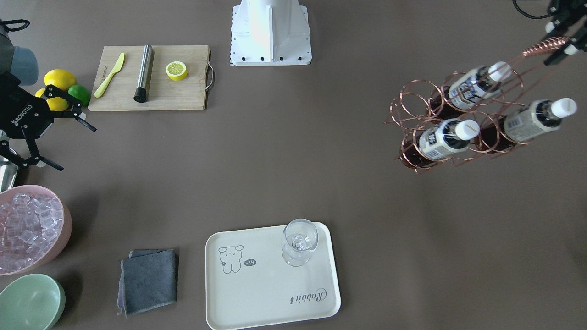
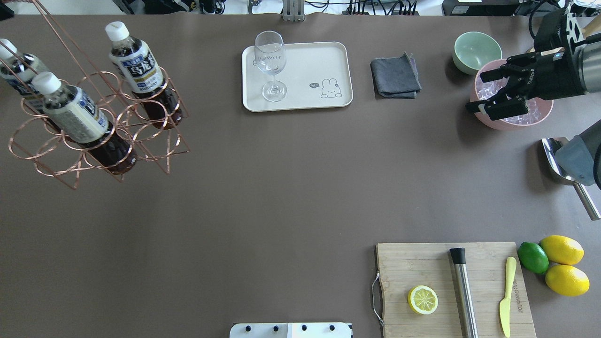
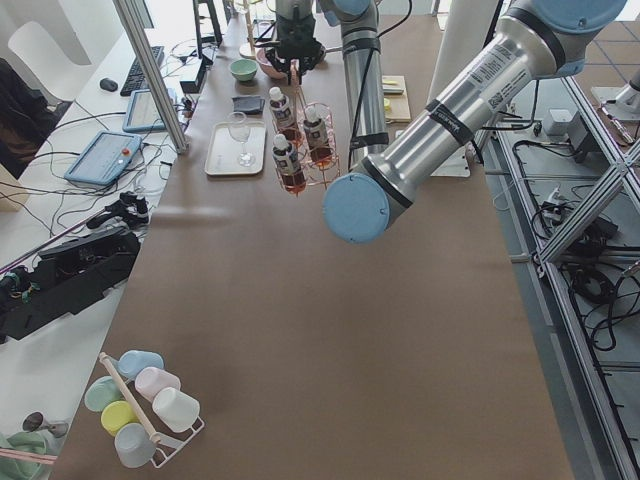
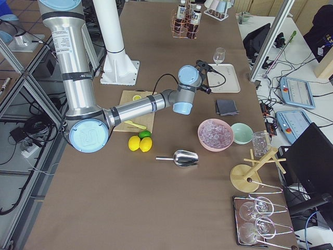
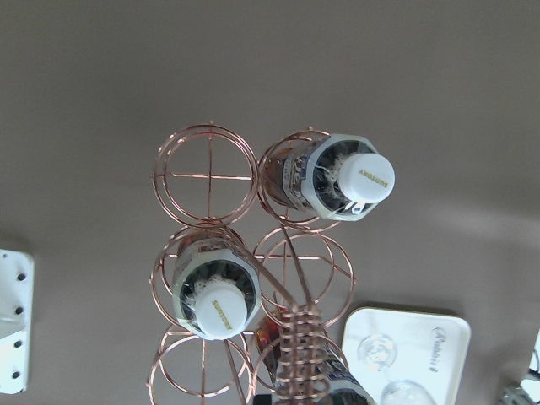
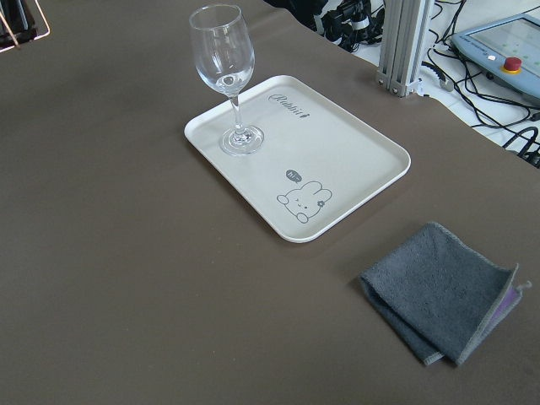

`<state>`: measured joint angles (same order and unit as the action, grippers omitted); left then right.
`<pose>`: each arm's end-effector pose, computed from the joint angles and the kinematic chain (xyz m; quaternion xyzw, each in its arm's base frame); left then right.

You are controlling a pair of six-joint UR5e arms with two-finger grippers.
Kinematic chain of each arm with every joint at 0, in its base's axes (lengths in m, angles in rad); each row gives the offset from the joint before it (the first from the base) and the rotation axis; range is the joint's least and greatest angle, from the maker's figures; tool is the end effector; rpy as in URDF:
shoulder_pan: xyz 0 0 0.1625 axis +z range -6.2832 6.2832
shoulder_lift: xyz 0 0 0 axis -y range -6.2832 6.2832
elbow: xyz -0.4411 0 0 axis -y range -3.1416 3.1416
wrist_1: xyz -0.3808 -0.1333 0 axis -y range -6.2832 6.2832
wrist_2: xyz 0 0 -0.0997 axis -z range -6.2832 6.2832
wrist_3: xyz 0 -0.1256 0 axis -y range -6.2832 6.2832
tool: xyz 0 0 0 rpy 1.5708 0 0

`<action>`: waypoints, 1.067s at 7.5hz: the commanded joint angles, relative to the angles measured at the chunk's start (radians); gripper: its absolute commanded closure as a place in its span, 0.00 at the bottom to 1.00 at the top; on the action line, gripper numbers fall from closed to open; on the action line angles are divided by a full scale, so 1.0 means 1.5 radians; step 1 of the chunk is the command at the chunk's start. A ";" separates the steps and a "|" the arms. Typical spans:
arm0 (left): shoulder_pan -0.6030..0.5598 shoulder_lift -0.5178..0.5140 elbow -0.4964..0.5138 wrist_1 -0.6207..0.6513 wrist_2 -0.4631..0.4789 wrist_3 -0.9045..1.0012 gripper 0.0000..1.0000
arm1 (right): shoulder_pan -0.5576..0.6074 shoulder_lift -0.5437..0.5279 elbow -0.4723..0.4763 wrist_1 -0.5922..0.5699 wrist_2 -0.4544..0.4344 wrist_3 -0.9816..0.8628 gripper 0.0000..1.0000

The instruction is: Take tea from basket to plate

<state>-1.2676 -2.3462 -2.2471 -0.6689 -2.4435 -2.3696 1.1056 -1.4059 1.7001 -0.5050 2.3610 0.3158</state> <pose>0.1083 -0.4703 0.1161 -0.3385 0.3338 -0.6905 0.5452 -0.2047 -0.5061 0.4082 0.4227 -0.4977 -0.2949 0.6976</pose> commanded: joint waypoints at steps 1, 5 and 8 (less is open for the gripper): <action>0.203 -0.025 -0.020 -0.012 0.052 -0.146 1.00 | 0.003 0.007 -0.007 0.021 -0.020 -0.005 0.00; 0.393 -0.041 -0.033 -0.062 0.117 -0.260 1.00 | 0.001 0.003 -0.011 0.058 -0.019 0.001 0.00; 0.434 -0.045 -0.036 -0.115 0.132 -0.316 1.00 | 0.001 -0.002 -0.013 0.072 -0.020 0.001 0.00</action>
<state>-0.6346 -2.4101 -2.2967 -0.8112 -2.2509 -2.8141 1.1080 -1.4067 1.6834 -0.4049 2.3327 0.3181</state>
